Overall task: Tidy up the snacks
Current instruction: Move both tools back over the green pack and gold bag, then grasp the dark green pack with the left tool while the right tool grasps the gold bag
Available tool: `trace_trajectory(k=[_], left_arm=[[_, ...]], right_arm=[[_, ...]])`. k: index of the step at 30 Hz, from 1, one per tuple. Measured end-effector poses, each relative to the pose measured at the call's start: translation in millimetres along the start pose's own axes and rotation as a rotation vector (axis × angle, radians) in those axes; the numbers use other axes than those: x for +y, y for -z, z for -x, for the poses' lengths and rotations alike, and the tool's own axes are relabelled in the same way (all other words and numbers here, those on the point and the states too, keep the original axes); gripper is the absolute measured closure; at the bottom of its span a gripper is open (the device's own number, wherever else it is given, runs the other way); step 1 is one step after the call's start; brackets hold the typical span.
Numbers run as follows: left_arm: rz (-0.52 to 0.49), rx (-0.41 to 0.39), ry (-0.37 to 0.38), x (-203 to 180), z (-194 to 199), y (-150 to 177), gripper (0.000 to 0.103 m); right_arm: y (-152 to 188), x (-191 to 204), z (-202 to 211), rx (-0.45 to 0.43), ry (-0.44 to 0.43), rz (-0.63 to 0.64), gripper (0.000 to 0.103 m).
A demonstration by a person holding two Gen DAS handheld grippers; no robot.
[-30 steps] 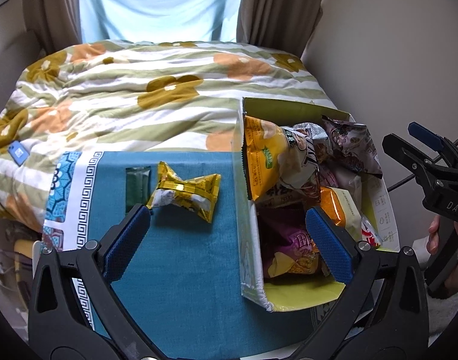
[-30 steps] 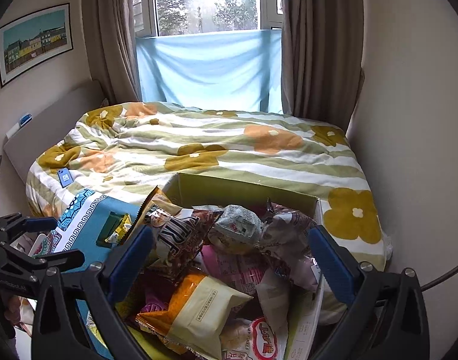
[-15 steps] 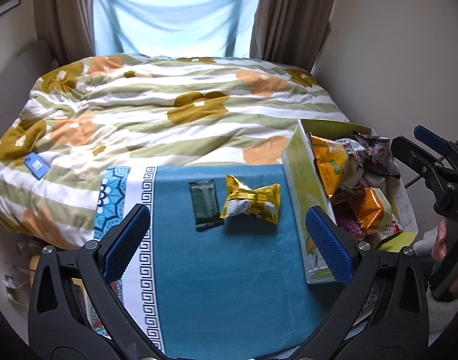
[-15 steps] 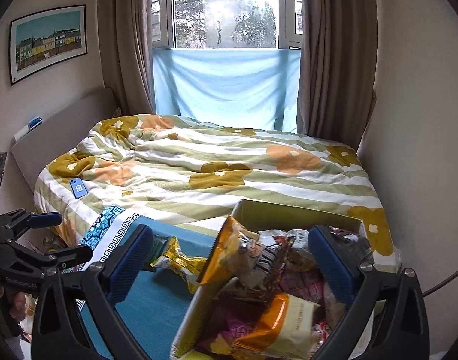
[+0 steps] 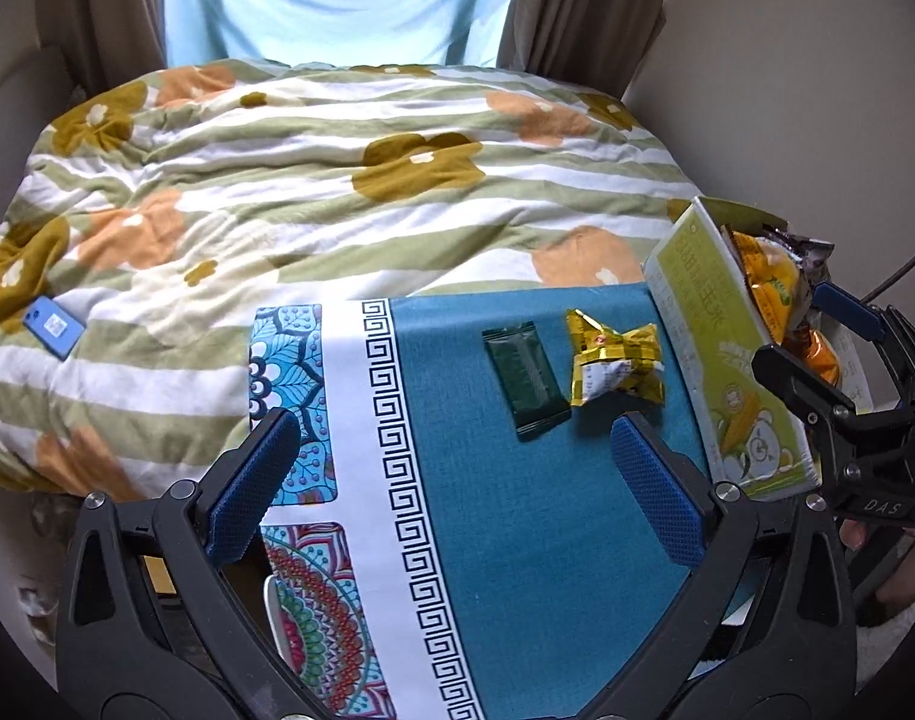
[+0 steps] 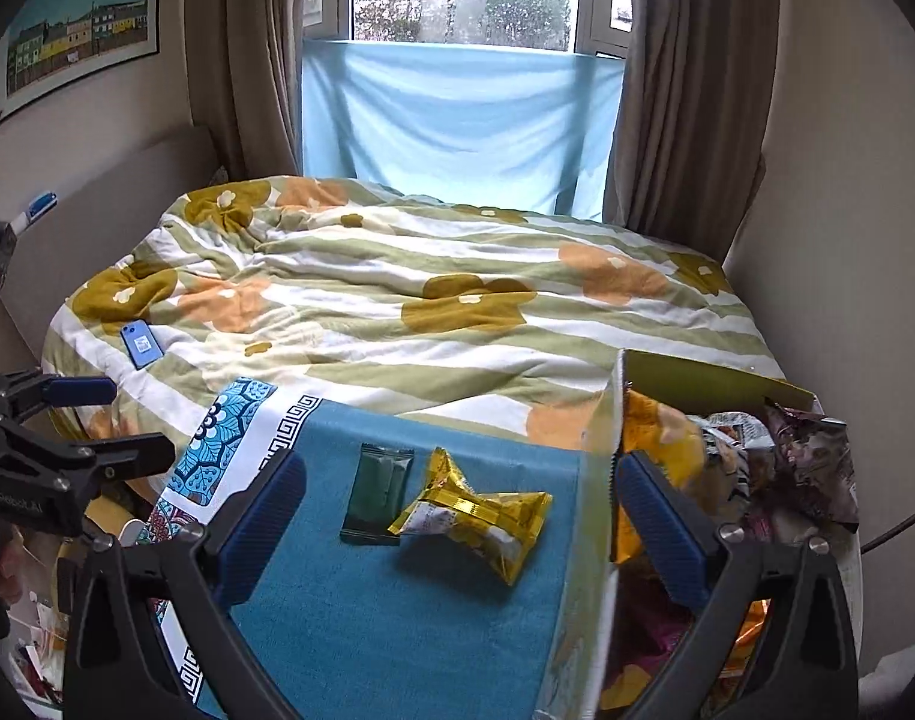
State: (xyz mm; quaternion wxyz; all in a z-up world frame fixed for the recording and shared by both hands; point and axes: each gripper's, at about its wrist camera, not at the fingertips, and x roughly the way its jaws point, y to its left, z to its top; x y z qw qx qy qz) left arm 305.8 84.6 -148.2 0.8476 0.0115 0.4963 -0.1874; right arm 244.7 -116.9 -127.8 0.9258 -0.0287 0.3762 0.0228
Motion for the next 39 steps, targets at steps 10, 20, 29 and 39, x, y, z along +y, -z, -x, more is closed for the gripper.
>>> trace_trajectory(k=[10,20,29,39], left_arm=[[-0.048,0.114,0.048,2,-100,-14,0.001],[-0.076,0.198,0.040,-42,-186,-25,0.001],[-0.136,0.237,-0.044,-58,-226,-20,0.001],[-0.108,0.274,-0.089,-12,-210,-14,0.004]], right_arm=[[27,16,-77,0.217,0.080,0.188,0.000],[40,35,-132,0.345,0.083,0.661,0.001],[54,37,-157,0.459,0.026,0.810,0.013],[45,33,-175,0.521,-0.007,0.869,0.013]])
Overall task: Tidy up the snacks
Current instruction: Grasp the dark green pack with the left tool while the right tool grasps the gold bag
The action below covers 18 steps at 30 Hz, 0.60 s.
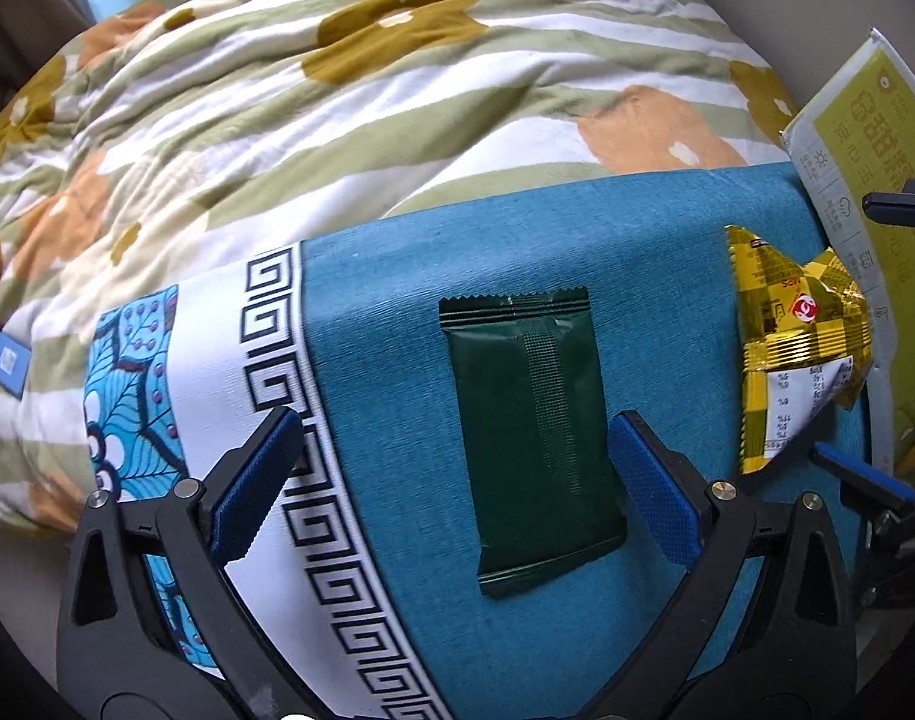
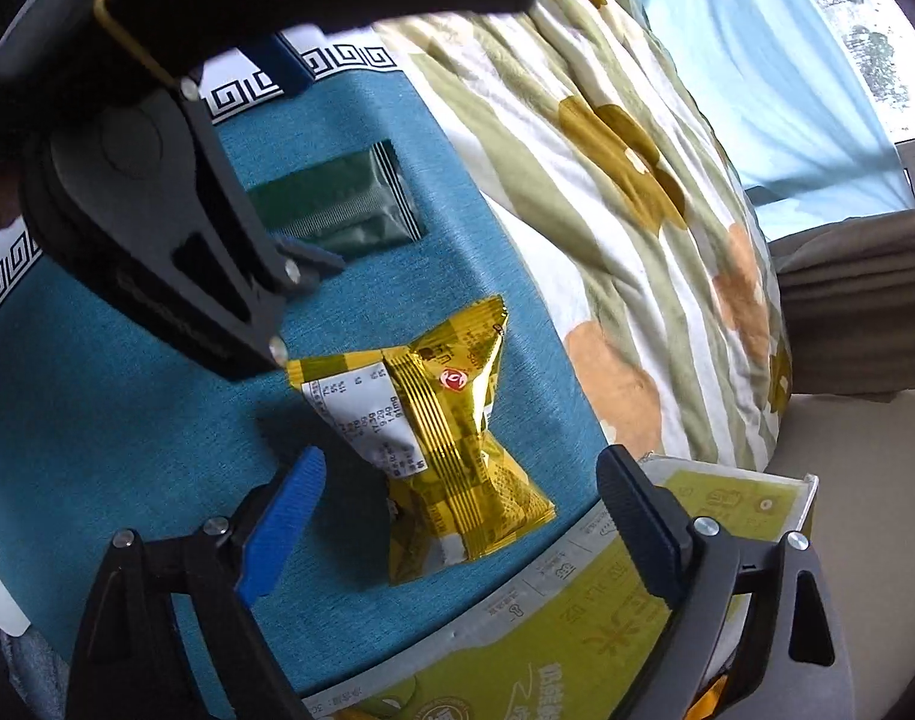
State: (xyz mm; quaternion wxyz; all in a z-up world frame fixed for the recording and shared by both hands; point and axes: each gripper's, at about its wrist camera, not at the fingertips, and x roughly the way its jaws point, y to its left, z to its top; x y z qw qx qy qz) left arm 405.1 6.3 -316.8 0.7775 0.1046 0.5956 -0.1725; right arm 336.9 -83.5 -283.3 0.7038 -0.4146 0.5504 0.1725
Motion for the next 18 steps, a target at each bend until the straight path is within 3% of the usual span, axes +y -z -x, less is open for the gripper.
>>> trace_trajectory(k=[7,9,15,18], left_arm=[[-0.036,0.008,0.009,6,9,7,0.020],[-0.070,0.022,-0.012,-2,8,9,0.021],[-0.091,0.014,-0.012,-12,7,10,0.025],[-0.095,0.003,-0.006,-10,12,8,0.048]], right_arm=[[-13,2,-27,0.149,-0.055,0.131,0.015],[-14,5,-30,0.159,-0.062,0.176,0.027],[-8,21,-34,0.200,-0.081,0.311,0.041],[-5,22,-37,0.214,-0.109,0.311,0.047]])
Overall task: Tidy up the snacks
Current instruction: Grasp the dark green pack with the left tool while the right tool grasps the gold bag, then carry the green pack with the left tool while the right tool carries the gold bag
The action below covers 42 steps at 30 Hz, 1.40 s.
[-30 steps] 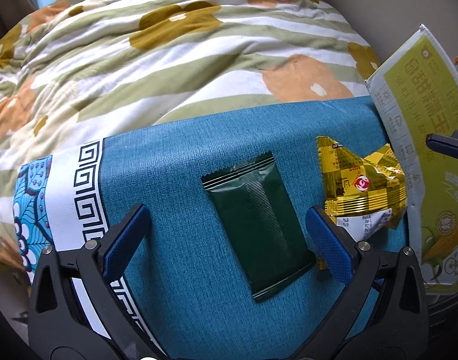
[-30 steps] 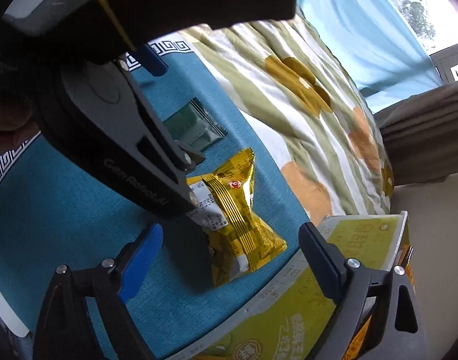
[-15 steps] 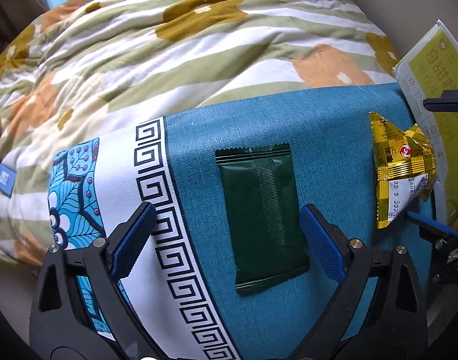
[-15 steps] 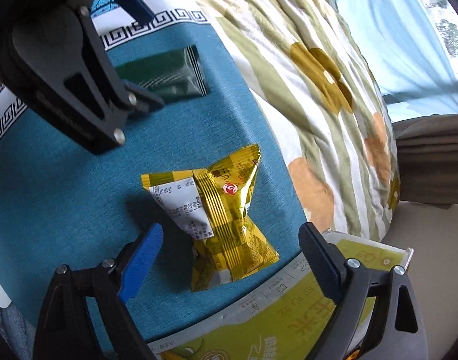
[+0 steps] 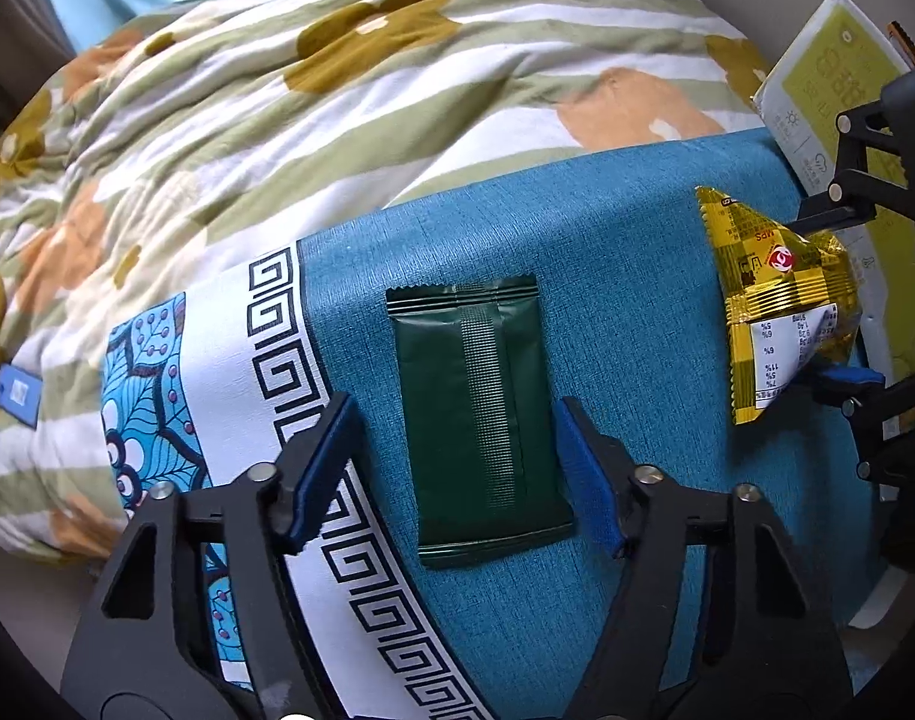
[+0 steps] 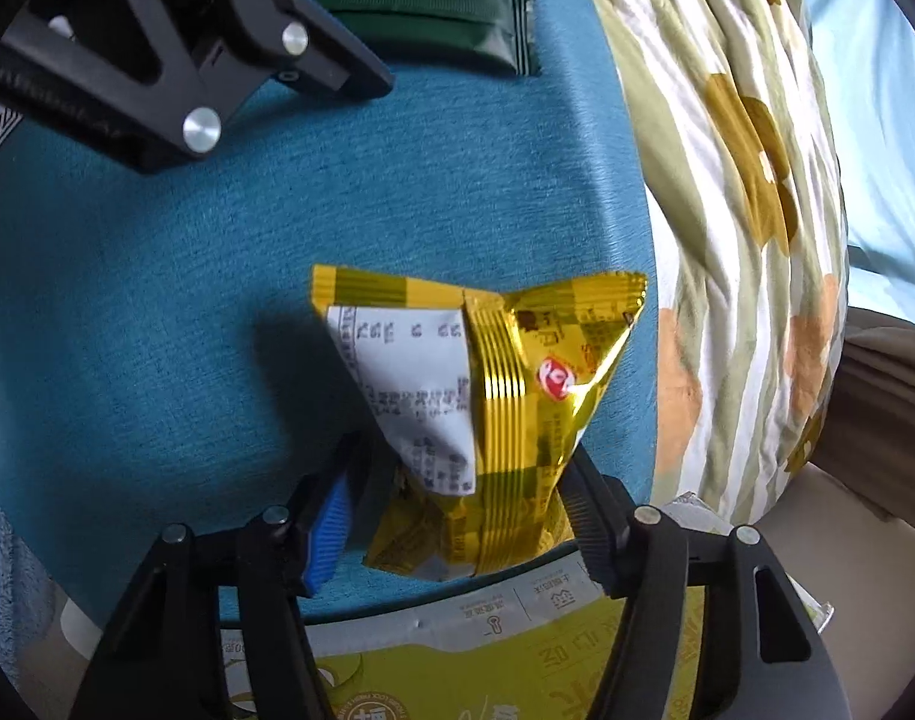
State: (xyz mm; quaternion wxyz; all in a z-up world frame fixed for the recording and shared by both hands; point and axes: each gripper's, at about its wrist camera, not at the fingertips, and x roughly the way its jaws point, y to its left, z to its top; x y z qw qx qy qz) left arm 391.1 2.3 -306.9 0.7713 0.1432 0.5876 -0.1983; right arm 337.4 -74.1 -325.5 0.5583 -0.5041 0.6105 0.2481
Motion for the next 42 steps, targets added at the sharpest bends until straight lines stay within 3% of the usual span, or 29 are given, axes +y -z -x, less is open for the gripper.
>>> trace_trajectory(k=[1,2,14,21,32,42], left_arm=[[-0.002,-0.002,0.000,1,1,-1,0.058],[0.001,-0.001,0.002,3,2,-2,0.061],[0.030,-0.021,0.028,14,7,3,0.062],[0.039,-0.054,0.025,22,27,8,0.062],[0.017,-0.204,0.015,29,130,3,0.062],[-0.066,-0.374,0.026,-11,243,-13,0.062]], right_arm=[[-1,-1,0,-0.003,-0.004,-0.003,0.049],[-1,-3,0,-0.003,-0.002,-0.006,0.053],[-4,-12,6,-0.070,-0.111,-0.183,0.062],[1,-16,22,-0.157,-0.138,-0.302,0.063],[31,-32,110,-0.352,-0.151,-0.570,0.063],[113,-32,203,-0.500,-0.157,-0.841,0.063]])
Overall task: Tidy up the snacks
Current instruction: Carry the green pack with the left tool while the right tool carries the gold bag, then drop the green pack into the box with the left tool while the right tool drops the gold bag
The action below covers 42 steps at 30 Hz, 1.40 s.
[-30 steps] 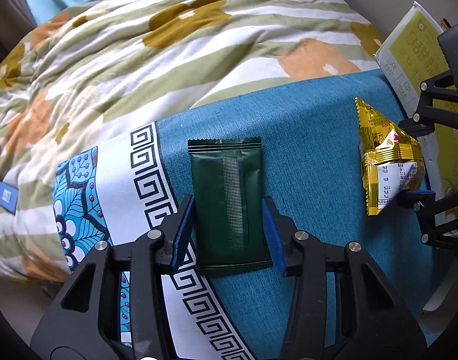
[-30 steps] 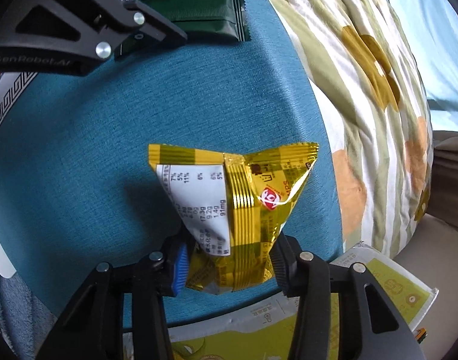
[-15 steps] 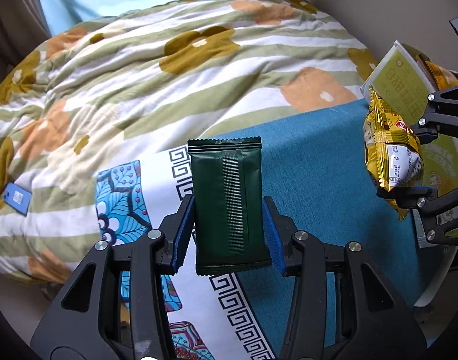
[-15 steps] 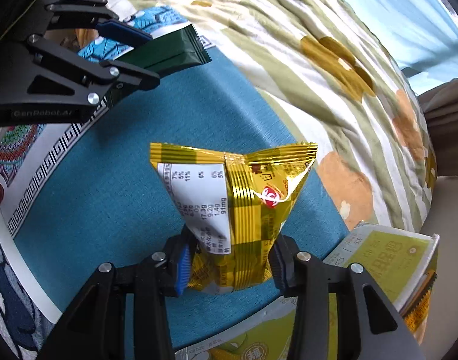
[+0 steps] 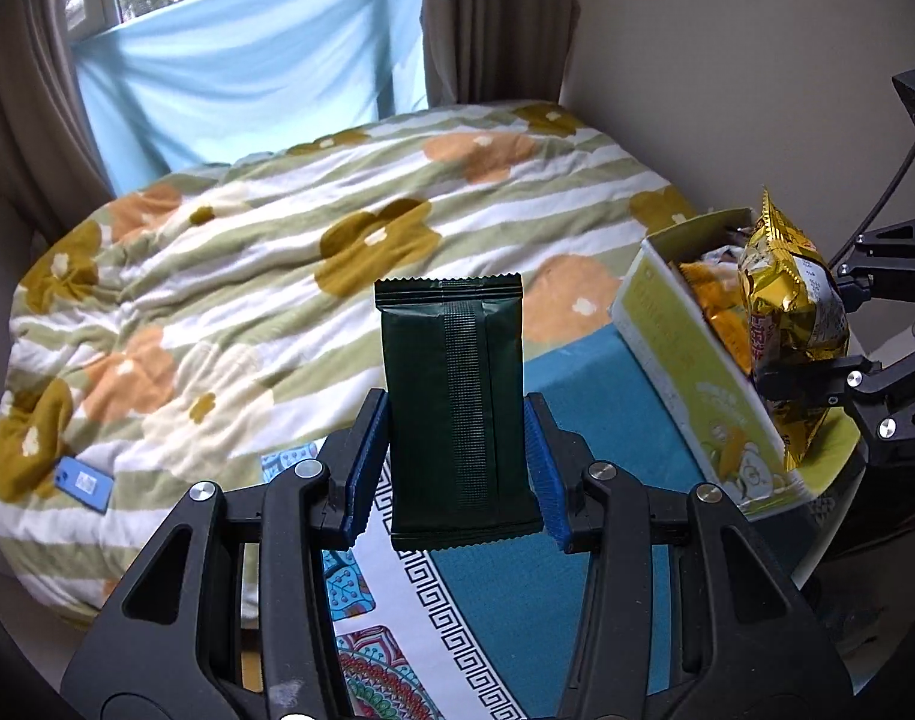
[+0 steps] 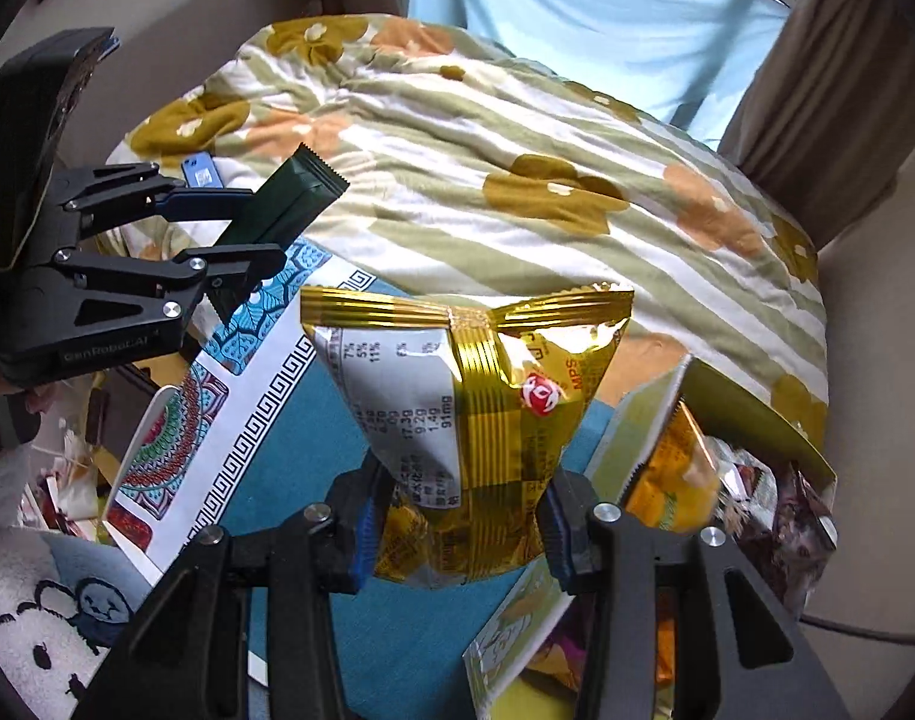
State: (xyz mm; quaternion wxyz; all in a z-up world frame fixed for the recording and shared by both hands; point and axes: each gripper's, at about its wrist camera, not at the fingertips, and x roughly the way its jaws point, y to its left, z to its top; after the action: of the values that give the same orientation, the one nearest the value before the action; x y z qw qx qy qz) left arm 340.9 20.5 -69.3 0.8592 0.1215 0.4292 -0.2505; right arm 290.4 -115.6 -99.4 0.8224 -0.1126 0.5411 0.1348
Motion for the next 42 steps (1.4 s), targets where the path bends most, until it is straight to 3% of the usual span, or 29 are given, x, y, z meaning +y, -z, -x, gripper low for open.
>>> trace_trajectory(k=[9,15,22,25,27,29,36,42], left_arm=[[-0.050,-0.068,0.104,-111,22,-30,0.062],[-0.013,0.002,0.190,-206,-11,-33,0.062],[0.046,0.107,0.160,-278,-66,-14,0.062],[0.080,0.139,0.098,-288,-79,-2,0.058],[0.115,0.163,0.046,-287,-84,6,0.042],[0.145,0.149,0.032,-283,-79,10,0.011],[0.127,0.109,-0.026,-269,-51,8,0.008],[0.154,0.094,-0.045,-257,-43,10,0.008]], right_arm=[[54,-74,76,-0.090,0.056,-0.151,0.063],[103,-127,96,-0.099,0.082,-0.185,0.063],[157,-175,90,-0.087,0.115,-0.167,0.063],[173,-188,82,-0.091,0.077,-0.166,0.063],[181,-193,75,-0.087,0.055,-0.167,0.063],[187,-197,70,-0.082,0.036,-0.158,0.063],[196,-203,69,-0.111,0.015,-0.173,0.063],[198,-213,55,-0.068,0.007,-0.228,0.063]])
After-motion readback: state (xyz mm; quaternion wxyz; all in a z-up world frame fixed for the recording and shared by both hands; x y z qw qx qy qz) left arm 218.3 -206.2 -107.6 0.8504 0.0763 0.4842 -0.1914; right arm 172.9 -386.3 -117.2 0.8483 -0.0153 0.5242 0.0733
